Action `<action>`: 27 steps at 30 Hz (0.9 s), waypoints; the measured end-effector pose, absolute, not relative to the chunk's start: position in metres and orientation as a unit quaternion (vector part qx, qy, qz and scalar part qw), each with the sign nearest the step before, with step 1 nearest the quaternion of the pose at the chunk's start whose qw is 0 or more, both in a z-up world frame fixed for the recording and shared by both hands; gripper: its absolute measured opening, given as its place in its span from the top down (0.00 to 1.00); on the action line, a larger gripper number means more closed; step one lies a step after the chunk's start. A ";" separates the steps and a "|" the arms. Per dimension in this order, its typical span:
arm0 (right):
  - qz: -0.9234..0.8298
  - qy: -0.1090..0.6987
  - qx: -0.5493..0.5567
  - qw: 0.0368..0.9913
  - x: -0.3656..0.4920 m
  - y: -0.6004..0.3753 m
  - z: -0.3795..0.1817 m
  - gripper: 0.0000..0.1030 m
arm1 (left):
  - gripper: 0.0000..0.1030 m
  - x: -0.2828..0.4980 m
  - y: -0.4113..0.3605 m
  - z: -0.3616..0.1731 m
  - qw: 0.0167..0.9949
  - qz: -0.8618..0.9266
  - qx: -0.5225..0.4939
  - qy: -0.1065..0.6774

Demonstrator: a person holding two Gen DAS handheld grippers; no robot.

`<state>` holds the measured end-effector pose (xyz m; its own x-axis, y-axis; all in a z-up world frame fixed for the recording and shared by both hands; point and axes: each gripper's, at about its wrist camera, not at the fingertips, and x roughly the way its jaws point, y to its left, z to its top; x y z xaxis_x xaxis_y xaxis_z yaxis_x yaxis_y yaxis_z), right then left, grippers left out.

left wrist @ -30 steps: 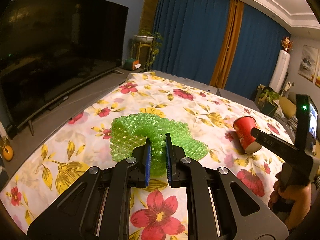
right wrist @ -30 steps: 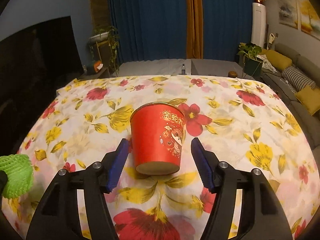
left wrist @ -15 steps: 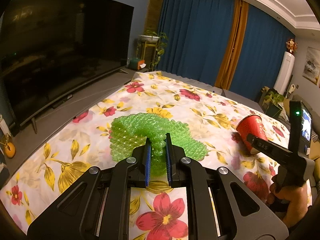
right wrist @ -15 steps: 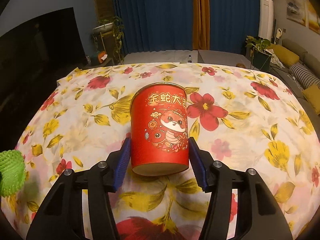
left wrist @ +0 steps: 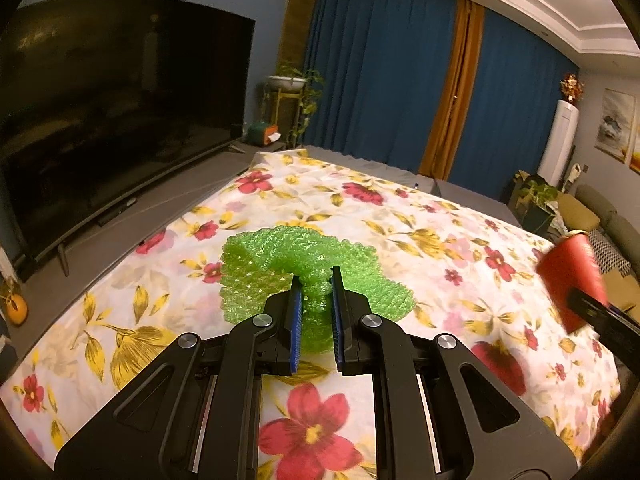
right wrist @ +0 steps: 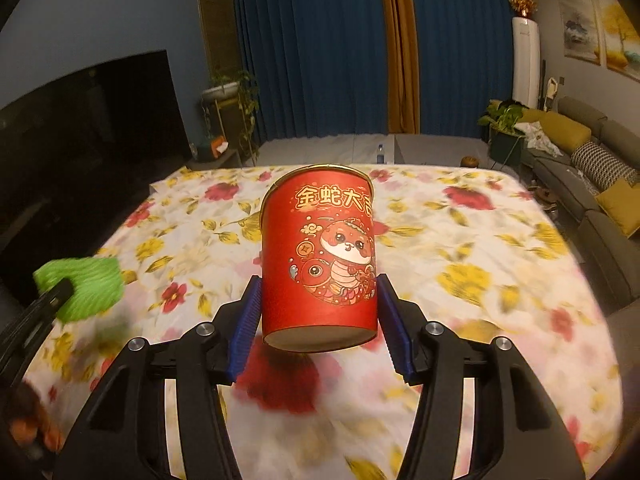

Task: Collect trash
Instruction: 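Carry the red snake-print cup and green mesh over the grey bin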

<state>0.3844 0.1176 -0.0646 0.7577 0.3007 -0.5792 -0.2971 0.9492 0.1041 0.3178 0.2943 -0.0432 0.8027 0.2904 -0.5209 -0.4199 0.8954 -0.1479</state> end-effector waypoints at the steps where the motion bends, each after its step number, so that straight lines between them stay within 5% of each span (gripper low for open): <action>1: 0.158 0.302 0.002 0.940 0.373 0.108 -0.059 0.47 | 0.89 0.317 0.290 -0.041 0.941 0.184 -0.128 0.252; 27: -0.016 0.200 0.068 0.977 0.183 -0.195 -0.023 0.46 | 0.89 0.243 -0.060 0.018 0.961 -0.192 -0.038 0.197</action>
<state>0.1829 -0.1947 -0.0234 0.9192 -0.0047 -0.3938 0.0595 0.9901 0.1272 0.2427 -0.0603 0.0180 0.8488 -0.3831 -0.3643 0.3529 0.9237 -0.1492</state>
